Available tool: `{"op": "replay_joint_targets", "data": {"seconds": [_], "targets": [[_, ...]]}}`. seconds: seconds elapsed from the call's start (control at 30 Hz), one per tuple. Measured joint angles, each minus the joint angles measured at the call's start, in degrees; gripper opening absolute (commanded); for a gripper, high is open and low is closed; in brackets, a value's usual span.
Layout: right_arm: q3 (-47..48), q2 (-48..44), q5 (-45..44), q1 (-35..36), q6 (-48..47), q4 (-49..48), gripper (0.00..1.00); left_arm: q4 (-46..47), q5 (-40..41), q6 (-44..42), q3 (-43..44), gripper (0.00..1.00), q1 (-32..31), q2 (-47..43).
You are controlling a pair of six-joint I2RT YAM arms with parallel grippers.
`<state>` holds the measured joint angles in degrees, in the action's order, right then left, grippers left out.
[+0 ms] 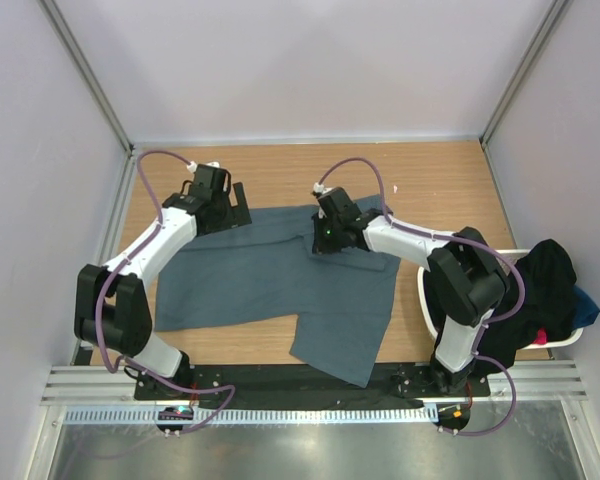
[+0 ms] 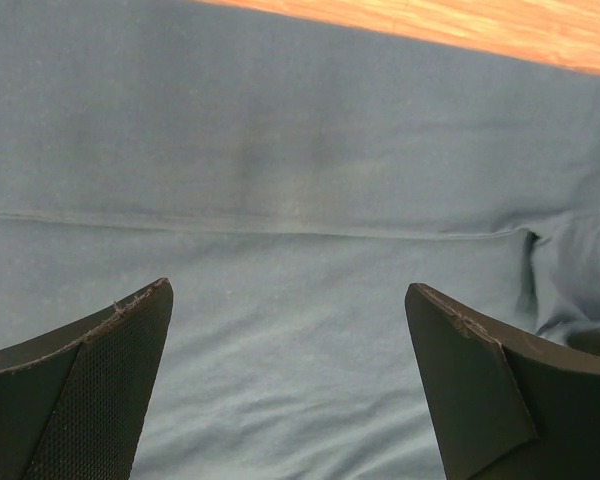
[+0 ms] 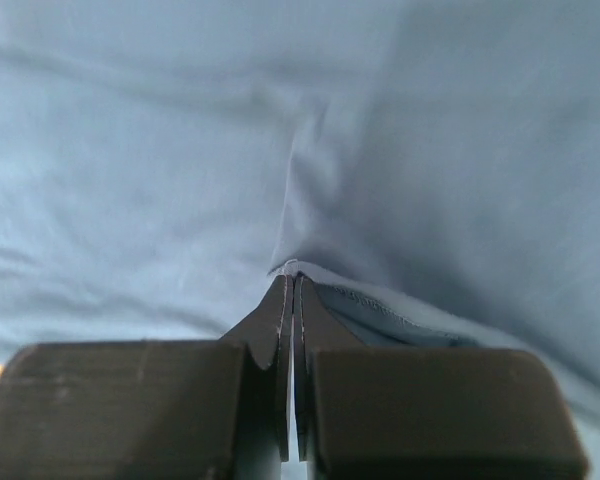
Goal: Fold and stack the t-shirts
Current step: Fold the tshirt
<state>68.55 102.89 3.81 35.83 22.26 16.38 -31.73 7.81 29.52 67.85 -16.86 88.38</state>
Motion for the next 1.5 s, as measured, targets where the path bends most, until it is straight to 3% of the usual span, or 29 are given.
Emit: {"op": "replay_joint_targets", "data": {"seconds": [0.57,0.67,0.8,0.93,1.17,1.4,1.5], "targets": [[-3.76,-2.80,-4.92,8.70,10.80,0.31,0.01,-0.92,0.11,0.00,-3.26,1.00,0.00,-0.83],[-3.67,-2.62,-5.86,9.07,11.13,1.22,0.14,-0.98,0.11,0.00,-3.50,1.00,0.00,-0.81],[-2.95,-1.88,-7.23,9.18,10.99,4.39,0.43,-1.03,0.09,0.09,-3.50,1.00,0.00,-0.74],[-1.22,-1.88,-9.16,9.18,10.51,9.27,0.60,-1.22,-0.39,0.46,-3.48,1.00,0.00,-0.31],[2.03,-6.56,-13.00,5.95,12.96,18.01,0.62,-1.40,-3.26,2.82,-1.92,1.00,-1.53,1.31],[-9.53,-17.33,-17.31,-5.55,19.54,19.54,0.62,-1.11,-3.58,6.54,0.57,0.99,-10.29,4.46],[-13.31,-17.79,-18.78,-7.08,21.07,19.98,0.61,-1.18,-3.58,7.63,1.64,0.99,-13.66,5.97]]}}
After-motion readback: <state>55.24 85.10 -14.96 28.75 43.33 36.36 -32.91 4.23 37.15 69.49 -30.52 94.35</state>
